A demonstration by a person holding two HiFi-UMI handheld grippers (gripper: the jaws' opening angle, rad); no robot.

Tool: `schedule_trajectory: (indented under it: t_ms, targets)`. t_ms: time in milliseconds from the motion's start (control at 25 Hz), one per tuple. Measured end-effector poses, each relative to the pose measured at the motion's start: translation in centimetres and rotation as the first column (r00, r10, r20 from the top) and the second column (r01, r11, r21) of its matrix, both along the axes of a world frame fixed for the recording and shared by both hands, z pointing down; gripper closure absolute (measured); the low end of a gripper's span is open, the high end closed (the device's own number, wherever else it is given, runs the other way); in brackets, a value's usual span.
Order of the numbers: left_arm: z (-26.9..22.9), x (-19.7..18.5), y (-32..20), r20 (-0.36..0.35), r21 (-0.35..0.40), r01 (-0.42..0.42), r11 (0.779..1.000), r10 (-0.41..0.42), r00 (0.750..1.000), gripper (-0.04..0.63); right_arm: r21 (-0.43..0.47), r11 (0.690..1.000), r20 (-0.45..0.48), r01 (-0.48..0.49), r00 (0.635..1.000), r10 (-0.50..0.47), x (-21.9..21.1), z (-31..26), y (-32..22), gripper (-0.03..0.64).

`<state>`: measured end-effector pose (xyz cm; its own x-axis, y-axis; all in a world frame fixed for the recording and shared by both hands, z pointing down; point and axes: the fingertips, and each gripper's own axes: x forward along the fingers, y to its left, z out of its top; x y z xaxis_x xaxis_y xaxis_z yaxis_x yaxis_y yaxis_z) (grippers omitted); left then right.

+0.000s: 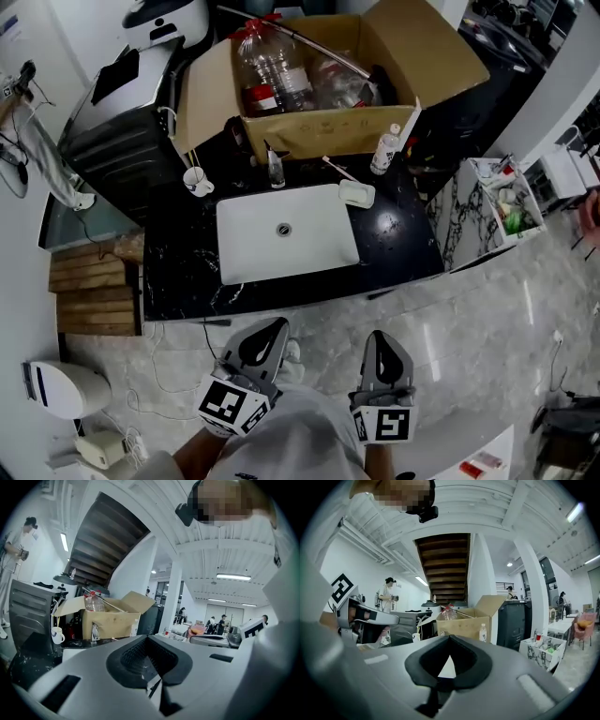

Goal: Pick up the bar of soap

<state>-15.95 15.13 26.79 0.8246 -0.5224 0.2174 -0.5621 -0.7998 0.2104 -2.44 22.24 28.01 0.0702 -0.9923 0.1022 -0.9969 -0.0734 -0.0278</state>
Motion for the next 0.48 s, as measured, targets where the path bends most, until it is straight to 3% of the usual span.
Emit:
schedule_trajectory:
  t_ms: [480]
  targets:
    - [1.3,0.5,-5.0,-0.022,-0.034,-0.054,0.998,0.053,0.998,0.595,-0.046,0.998,-0.057,-0.051,0.997,0.049,1.1,-0.1,-5.1,0.607]
